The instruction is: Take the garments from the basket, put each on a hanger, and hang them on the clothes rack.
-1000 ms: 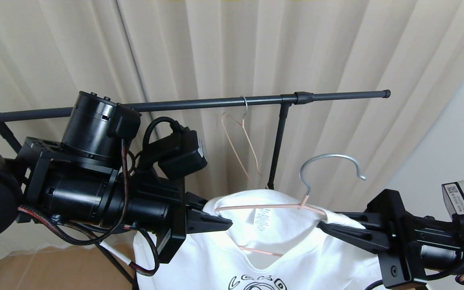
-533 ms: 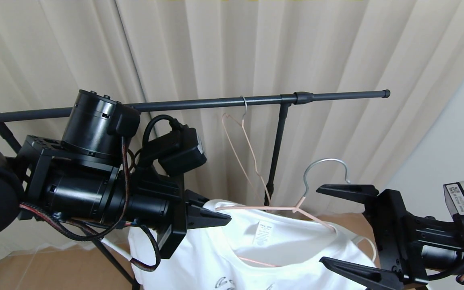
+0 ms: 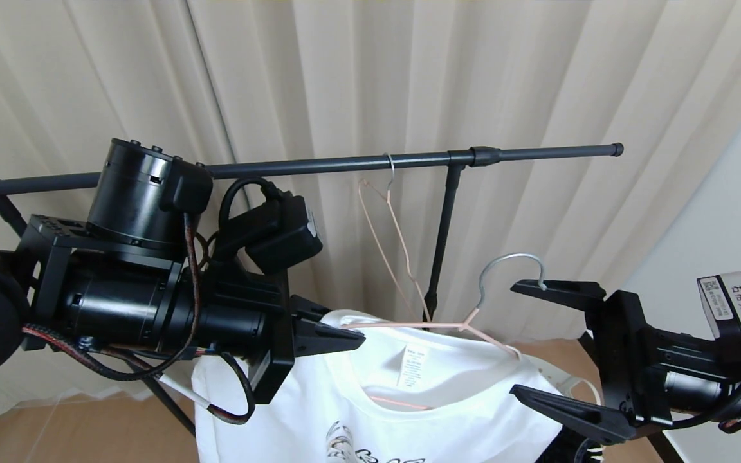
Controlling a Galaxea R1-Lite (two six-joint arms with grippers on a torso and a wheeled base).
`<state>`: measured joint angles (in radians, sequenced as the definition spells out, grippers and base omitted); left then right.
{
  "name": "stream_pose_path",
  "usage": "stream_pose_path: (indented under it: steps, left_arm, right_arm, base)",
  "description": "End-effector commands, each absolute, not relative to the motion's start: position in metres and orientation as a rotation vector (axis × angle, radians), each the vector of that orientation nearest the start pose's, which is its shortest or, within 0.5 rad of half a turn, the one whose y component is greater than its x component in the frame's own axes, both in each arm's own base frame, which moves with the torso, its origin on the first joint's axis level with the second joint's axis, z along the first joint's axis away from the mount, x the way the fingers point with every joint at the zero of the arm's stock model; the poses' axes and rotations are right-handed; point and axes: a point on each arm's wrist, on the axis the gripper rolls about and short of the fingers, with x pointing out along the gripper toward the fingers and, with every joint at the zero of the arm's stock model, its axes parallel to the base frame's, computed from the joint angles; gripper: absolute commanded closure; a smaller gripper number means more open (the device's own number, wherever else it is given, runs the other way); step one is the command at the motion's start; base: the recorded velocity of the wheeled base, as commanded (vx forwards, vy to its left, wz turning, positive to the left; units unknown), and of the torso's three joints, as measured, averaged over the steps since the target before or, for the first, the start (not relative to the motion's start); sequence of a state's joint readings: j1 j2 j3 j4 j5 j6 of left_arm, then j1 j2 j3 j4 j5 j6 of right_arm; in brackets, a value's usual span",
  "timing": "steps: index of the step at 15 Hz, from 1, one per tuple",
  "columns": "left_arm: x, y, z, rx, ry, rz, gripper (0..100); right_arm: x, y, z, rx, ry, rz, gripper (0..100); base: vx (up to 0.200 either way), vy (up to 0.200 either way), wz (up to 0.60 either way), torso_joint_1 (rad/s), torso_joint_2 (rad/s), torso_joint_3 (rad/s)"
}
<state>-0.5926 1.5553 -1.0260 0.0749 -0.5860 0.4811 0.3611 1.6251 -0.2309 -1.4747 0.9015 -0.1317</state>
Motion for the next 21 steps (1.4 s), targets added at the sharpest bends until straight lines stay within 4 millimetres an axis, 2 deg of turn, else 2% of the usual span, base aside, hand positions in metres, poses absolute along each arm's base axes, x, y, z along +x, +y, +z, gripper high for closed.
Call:
stream_pose_path:
  steps: [1,14,21]
  left_arm:
    - [0.212,-0.154,0.224,0.41,0.341,-1.257,100]
    - [0.202,-0.117,0.237,0.396,0.242,-1.136,100]
    - [0.183,-0.094,0.251,0.388,0.176,-1.063,100]
  right_arm:
    - [0.197,0.091,0.147,-0.136,-0.16,1.246,0]
    - [0.224,0.088,0.125,-0.155,-0.094,1.194,0]
    - [0.24,0.086,0.101,-0.19,-0.041,1.172,0]
  base:
    - [0.0,0.0,0.0,0.0,0.0,0.0]
    - [0.0,0.0,0.0,0.0,0.0,0.0]
    - [0.0,0.0,0.0,0.0,0.0,0.0]
